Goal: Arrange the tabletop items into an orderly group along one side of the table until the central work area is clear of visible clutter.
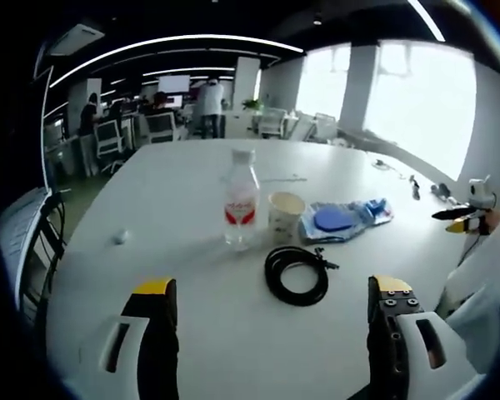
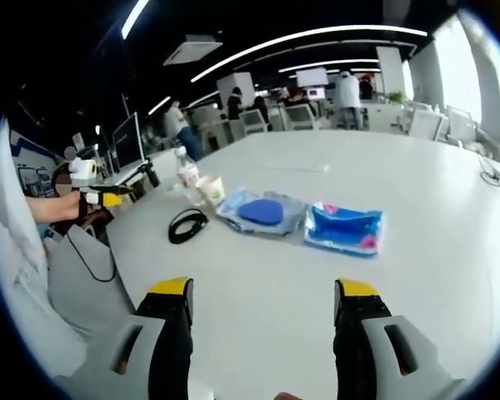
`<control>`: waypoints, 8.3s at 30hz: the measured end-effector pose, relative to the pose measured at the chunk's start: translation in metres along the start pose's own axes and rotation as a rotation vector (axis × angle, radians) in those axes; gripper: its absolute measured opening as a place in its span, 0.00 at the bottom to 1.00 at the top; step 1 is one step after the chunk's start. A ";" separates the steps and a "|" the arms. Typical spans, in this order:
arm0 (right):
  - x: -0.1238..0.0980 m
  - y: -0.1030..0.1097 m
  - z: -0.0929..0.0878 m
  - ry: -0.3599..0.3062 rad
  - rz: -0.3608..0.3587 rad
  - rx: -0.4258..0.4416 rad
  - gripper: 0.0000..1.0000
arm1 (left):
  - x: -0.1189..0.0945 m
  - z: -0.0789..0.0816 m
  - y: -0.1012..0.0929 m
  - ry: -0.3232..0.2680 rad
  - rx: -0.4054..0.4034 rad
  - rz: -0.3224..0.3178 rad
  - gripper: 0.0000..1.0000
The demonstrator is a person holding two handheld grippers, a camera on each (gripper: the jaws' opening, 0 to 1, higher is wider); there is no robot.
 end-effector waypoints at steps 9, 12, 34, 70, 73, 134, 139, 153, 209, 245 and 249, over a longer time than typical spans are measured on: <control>0.028 0.011 0.009 0.003 0.051 -0.021 0.66 | 0.016 -0.006 -0.007 0.031 -0.009 -0.035 0.89; 0.039 0.014 0.012 0.002 0.070 -0.024 0.66 | 0.023 -0.008 -0.009 0.040 -0.011 -0.047 0.89; 0.127 0.048 0.032 0.040 0.235 -0.143 0.63 | 0.055 -0.023 -0.003 0.100 -0.085 -0.073 0.83; 0.256 0.081 0.028 0.190 0.258 0.044 0.43 | 0.112 -0.042 -0.014 0.224 -0.136 -0.046 0.56; 0.264 0.081 0.026 0.213 0.237 0.044 0.43 | 0.114 -0.045 -0.018 0.230 -0.133 -0.052 0.54; 0.220 0.076 0.042 0.107 0.149 0.145 0.10 | 0.104 -0.017 -0.066 0.194 -0.197 -0.059 0.03; 0.205 0.069 0.042 0.088 0.127 0.160 0.10 | 0.107 -0.006 -0.079 0.201 -0.163 -0.087 0.03; 0.155 0.029 0.035 0.032 0.009 0.201 0.09 | 0.123 0.004 -0.138 0.229 -0.077 -0.208 0.01; 0.036 -0.095 -0.022 -0.023 -0.224 0.337 0.08 | 0.194 0.010 -0.318 0.369 0.135 -0.482 0.02; 0.046 -0.113 -0.045 0.085 -0.195 0.288 0.08 | 0.210 -0.017 -0.327 0.458 0.119 -0.434 0.02; 0.047 -0.112 -0.045 0.086 -0.192 0.289 0.09 | 0.211 -0.019 -0.326 0.463 0.115 -0.428 0.02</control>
Point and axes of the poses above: the point that each gripper's makers call its tool centre point, and the gripper's own axes: x roughly forward along the fingers, y roughly to its left, z roughly out of its top, the point moved 8 cm from there along -x, roughly backward along the fingers, and after that the axes turned 8 degrees about z, right-handed, at the moved point
